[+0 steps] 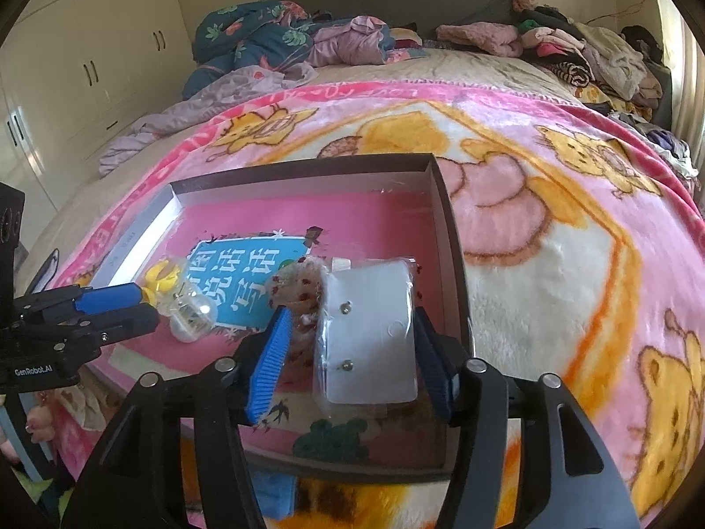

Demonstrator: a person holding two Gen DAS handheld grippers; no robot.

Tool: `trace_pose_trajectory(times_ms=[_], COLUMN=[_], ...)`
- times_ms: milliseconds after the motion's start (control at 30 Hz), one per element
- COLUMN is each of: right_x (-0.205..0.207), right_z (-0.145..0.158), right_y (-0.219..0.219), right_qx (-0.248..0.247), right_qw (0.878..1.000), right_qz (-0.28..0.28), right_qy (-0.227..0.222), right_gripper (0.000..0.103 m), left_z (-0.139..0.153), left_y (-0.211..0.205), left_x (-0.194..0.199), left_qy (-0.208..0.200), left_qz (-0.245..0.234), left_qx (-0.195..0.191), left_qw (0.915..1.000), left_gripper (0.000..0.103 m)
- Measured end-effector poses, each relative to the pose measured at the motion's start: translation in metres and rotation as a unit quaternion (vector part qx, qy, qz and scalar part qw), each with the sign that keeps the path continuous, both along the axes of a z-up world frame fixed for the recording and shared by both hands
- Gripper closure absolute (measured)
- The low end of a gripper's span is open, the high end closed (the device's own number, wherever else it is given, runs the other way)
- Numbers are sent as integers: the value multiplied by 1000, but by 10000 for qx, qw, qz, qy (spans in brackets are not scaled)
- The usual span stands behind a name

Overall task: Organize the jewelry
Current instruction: 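Open the left tool inside the box while the right tool releases the card bag there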

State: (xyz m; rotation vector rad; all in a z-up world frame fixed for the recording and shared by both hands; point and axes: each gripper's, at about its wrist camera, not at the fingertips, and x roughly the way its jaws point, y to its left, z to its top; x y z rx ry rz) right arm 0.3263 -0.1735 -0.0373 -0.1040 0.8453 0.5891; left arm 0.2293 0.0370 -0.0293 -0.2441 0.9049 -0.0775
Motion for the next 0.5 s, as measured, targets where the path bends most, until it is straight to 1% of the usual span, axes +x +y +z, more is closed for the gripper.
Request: trace_pose_trajectory(times_ms=[67,167,233,300,333,500], right_x=[-5,-12,-16,-21,-23,-34], right_z=[3,9,13,18,21,30], right_y=[-3,-6,-7,-10,-11,-14], right_qx=[48,73,92,128,148,184], right_qw=[10000,9999,9999,9998,9997,9995], right_qz=[-22,-41,-52,-72,-79,-92], right_qy=[-8,-58,-95,-138,-156,-235], right_gripper=[42,36,33,30,28,26], left_z=[2,6,8,11,13,20], left_y=[2,5,7,9,10,15], left_x=[-5,-12,-18,-23,-26,-38], left_qy=[-18,-44,-49,-79,-103,-180], left_qz=[18,75,106,149,159,238], left_qx=[1,36,24,6,-2,15], left_qw=[10000,10000,9999,9999,9998,9996], left_gripper=[50,43,43,35,34,25])
